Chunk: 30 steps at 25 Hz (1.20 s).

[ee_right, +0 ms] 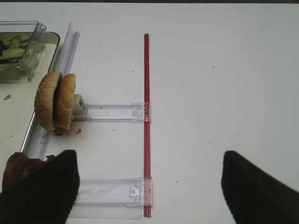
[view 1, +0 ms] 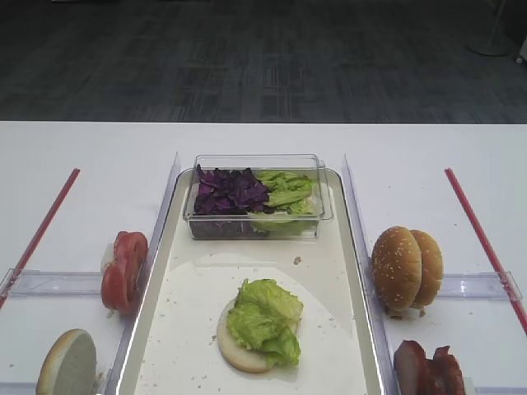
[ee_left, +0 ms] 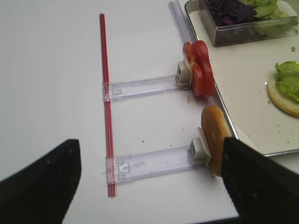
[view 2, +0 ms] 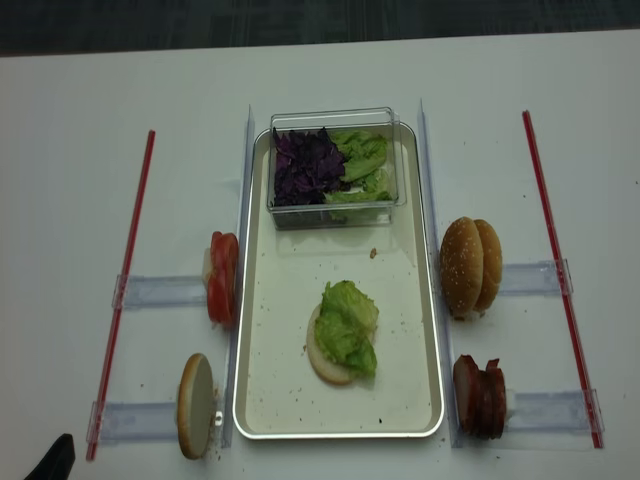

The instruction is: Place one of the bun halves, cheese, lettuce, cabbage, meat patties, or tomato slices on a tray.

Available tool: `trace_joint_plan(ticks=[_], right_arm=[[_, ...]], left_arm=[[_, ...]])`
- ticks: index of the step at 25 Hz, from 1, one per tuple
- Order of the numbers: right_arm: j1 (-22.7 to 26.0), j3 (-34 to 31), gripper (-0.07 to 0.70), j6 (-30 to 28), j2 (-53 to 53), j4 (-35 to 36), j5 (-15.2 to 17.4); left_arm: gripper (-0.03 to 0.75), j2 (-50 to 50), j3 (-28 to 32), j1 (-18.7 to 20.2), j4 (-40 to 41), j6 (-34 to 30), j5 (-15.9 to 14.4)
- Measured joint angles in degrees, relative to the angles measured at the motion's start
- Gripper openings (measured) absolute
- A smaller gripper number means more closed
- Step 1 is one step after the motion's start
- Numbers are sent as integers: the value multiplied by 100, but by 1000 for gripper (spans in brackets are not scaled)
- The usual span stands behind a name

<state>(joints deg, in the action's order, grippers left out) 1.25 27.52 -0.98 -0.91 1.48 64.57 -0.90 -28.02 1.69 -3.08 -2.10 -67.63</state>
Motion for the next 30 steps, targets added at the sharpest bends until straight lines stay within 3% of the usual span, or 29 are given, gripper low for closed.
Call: trace_joint_plan(ticks=[30], right_arm=[[0, 0, 634, 0, 0, 0, 0]], left_arm=[[565, 0, 0, 0, 0, 0, 0]])
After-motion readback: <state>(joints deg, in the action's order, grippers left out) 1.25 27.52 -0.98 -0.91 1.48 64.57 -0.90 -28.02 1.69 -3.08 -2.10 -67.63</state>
